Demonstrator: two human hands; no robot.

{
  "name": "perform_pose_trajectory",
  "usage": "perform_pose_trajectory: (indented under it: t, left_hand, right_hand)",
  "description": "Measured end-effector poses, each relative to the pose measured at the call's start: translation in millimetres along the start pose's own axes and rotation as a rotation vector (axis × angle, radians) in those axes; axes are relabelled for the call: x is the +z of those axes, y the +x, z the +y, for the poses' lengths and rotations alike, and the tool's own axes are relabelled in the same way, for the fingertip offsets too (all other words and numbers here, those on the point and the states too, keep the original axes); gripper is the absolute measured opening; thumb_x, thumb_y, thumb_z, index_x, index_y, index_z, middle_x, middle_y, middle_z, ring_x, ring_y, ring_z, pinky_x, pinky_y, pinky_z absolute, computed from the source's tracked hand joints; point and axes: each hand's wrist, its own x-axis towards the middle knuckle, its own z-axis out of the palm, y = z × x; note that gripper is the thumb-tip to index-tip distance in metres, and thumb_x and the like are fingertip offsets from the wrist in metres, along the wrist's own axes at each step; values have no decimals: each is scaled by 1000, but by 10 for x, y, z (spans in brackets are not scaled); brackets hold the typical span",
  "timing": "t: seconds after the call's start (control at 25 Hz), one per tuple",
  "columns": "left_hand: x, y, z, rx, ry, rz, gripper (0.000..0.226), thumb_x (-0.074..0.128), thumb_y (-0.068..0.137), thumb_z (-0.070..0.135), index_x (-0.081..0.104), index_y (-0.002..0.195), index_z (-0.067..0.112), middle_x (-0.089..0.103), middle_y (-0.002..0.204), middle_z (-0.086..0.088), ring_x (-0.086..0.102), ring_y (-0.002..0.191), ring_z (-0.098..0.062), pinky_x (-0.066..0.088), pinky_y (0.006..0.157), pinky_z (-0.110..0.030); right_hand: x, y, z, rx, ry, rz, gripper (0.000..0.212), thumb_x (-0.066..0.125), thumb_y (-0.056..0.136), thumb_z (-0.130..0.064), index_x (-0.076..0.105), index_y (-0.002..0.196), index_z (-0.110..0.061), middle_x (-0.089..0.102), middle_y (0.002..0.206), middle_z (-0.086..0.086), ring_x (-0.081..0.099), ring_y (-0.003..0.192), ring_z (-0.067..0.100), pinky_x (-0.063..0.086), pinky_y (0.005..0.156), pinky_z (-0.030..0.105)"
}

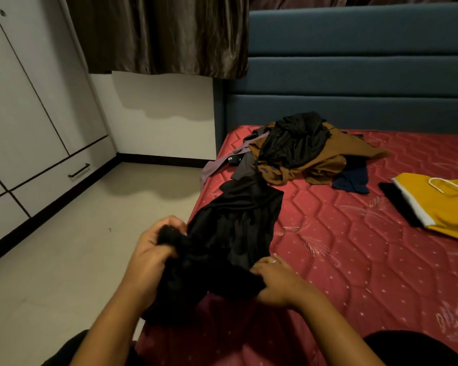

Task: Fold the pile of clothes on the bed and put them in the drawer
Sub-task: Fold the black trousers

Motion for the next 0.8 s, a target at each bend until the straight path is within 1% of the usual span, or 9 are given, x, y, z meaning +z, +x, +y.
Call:
perform_pose_trajectory:
  t: [0.08,0.16,0.24,0.32,0.36,0.44,0.6,0.68,0.8]
  left_hand:
    - [-310,73,-10,52,51,189,51,35,70,-27,54,64,20,57,72,-5,56,73,-19,50,67,-20]
    - [-570,60,-93,55,217,390,52,37,75,-24,56,69,25,64,84,2,59,90,-21,52,87,-31]
    - [-682,60,-210,-6,506,562,48,40,81,-12,58,83,33,64,100,1,53,99,-22,47,90,-38]
    - [-696,188,-226,-81,690,677,43,41,85,-4,62,97,31,62,107,-6,51,100,-25,45,85,-35]
    - [-688,318,-192,-127,686,687,40,41,86,-1,64,98,30,63,107,-7,55,101,-27,46,84,-36]
    - [-592,632,-1,-223,526,638,36,42,87,4,67,88,30,66,105,-7,62,95,-30,51,82,-37]
    - [-99,1271,668,-142,-247,434,31,38,98,6,58,81,22,65,89,-9,65,62,-16,56,63,-30]
    - [66,1438,1075,9,-552,389,25,38,100,6,56,88,18,67,86,-6,68,72,-17,59,69,-31]
    - [-63,1508,1220,136,-850,262,37,37,100,4,66,79,14,73,88,-5,69,90,-23,57,83,-39]
  right_hand:
    - [-139,-141,-143,-69,455,9,12,69,76,-24,61,83,-31,61,79,-14,61,87,2,43,95,35]
    - [-287,-345,-284,-131,837,-164,31,78,76,-15,64,102,-24,69,96,-9,61,90,-1,50,84,26]
    - [-337,-444,-332,-97,704,-462,44,80,75,-10,62,113,-21,68,112,-5,62,100,4,49,83,20]
    - [-337,-383,-190,-8,265,-634,28,79,76,-13,65,98,-22,68,97,-7,63,88,8,50,71,16]
    - [-386,-292,-17,61,105,-551,19,77,78,-13,62,86,-24,65,88,-7,61,81,11,48,62,14]
    - [-782,-180,326,227,-88,-152,16,66,84,-12,62,82,-27,63,89,0,61,87,21,44,60,21]
    - [-2122,-361,520,491,-154,1057,38,55,79,-8,63,110,-28,67,104,17,62,94,42,50,78,42]
    - [-2588,-521,445,466,-120,1343,43,52,80,-4,59,116,-24,65,110,18,61,96,45,48,78,45]
    - [-2696,-726,524,410,-68,1550,47,49,79,-1,58,119,-24,59,120,12,57,99,43,45,78,43]
